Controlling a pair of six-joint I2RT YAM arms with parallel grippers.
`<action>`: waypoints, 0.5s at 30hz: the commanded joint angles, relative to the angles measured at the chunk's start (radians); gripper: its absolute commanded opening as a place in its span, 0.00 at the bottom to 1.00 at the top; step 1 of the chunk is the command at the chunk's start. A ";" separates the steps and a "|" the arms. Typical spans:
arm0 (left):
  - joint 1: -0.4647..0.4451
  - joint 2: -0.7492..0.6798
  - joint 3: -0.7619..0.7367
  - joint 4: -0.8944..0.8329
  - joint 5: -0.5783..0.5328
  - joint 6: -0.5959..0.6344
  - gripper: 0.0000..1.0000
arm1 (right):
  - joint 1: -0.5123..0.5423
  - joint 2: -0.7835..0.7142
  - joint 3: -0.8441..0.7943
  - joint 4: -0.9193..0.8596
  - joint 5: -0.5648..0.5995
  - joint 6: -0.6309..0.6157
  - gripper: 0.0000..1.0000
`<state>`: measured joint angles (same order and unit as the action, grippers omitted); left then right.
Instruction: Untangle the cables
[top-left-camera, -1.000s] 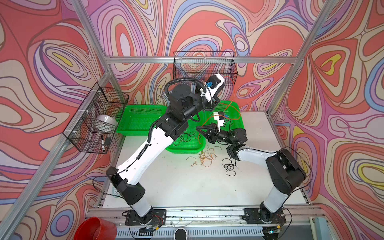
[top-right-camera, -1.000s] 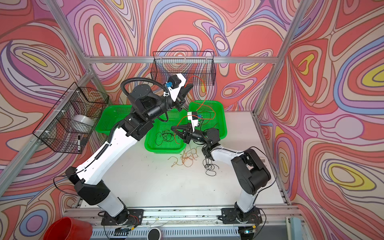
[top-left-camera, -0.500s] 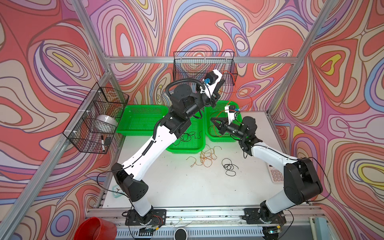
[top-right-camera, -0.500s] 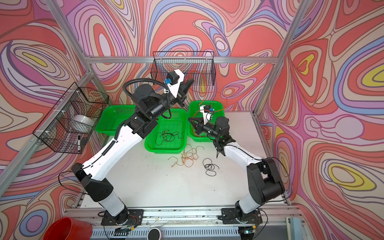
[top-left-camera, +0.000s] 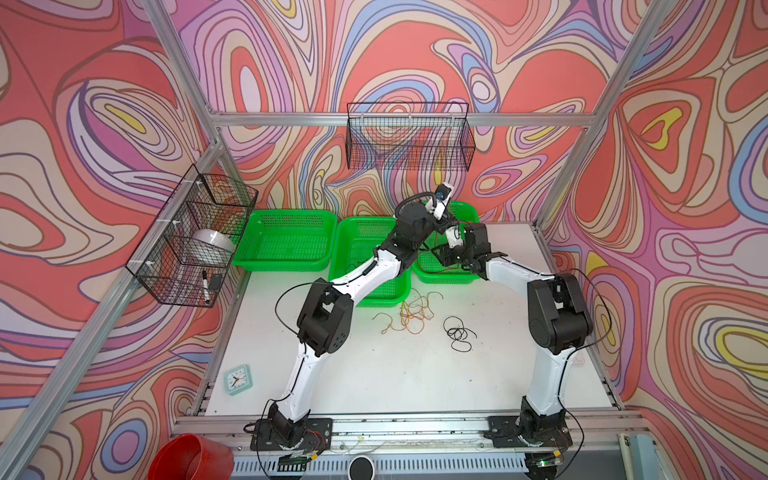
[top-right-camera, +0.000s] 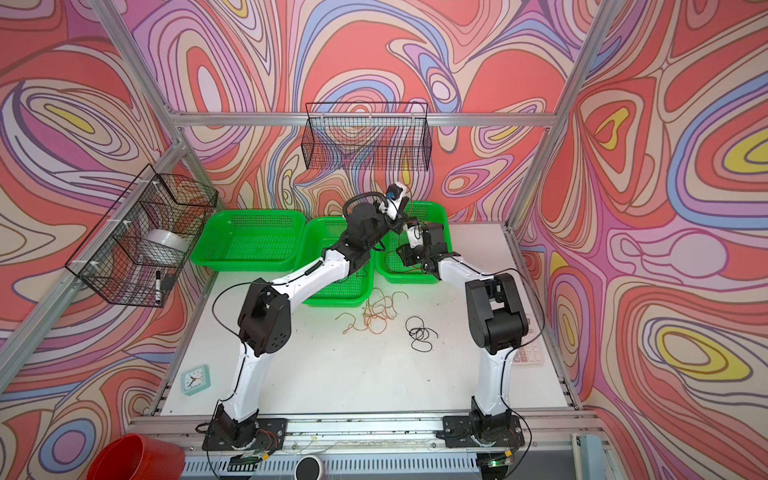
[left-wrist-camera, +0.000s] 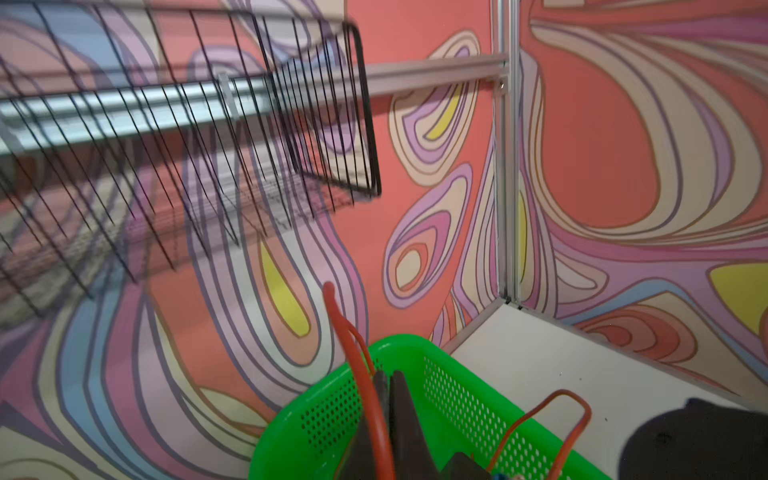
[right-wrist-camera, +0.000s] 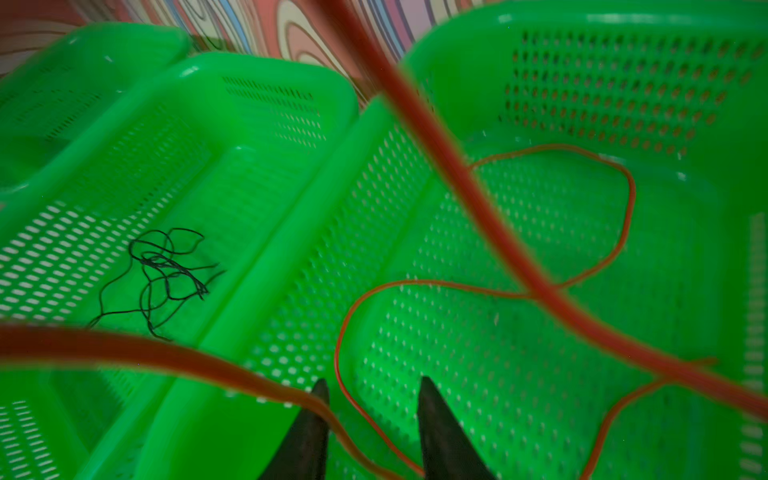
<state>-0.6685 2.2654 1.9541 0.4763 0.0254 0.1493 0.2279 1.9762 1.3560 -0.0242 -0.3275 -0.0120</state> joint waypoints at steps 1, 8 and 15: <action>0.003 0.051 0.044 0.115 -0.044 -0.063 0.00 | -0.007 -0.082 -0.035 -0.096 0.083 -0.004 0.47; 0.002 0.158 0.099 0.044 -0.077 -0.093 0.00 | -0.007 -0.198 -0.073 -0.219 0.185 0.014 0.58; 0.019 0.181 0.090 -0.012 -0.071 -0.137 0.00 | -0.016 -0.211 -0.006 -0.422 0.358 -0.015 0.68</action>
<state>-0.6636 2.4176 2.0159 0.4881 -0.0528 0.0528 0.2203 1.7500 1.3296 -0.3222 -0.0734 -0.0139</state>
